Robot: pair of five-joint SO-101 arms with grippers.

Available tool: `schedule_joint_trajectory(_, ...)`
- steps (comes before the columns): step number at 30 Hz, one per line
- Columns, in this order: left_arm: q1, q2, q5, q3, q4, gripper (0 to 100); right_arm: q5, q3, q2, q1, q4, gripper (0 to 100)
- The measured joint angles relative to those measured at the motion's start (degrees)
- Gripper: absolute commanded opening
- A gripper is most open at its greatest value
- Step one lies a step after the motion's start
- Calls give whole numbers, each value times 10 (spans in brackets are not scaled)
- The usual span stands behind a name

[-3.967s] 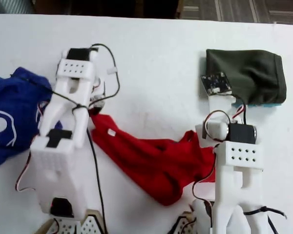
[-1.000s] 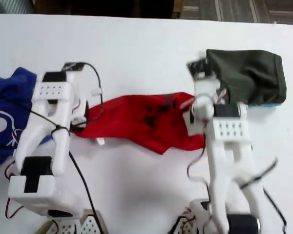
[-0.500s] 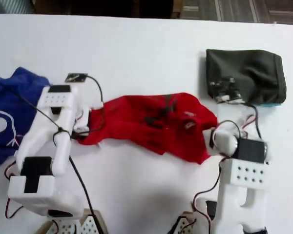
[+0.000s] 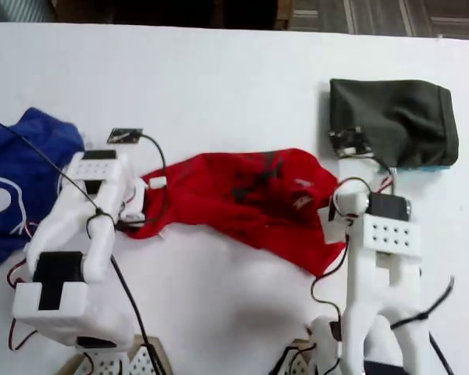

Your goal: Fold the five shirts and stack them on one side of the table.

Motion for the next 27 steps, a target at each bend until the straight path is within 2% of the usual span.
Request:
schedule_joint_trajectory(6, 1, -3, 0, 4, -8, 26, 11, 0, 42, -56, 26, 176)
schedule_joint_trajectory(12, 1, -3, 0, 4, -9, 26, 76, 0, 36, -114, 112, 176)
schedule_joint_trajectory(15, 1, -3, 0, 4, -9, 26, 87, 0, 17, -103, 122, 176)
schedule_joint_trajectory(20, 1, -3, 0, 4, -9, 26, 86, 12, 5, -34, 109, 176)
schedule_joint_trajectory(27, 1, -3, 0, 4, -9, 26, 91, 84, 5, -62, 68, 176)
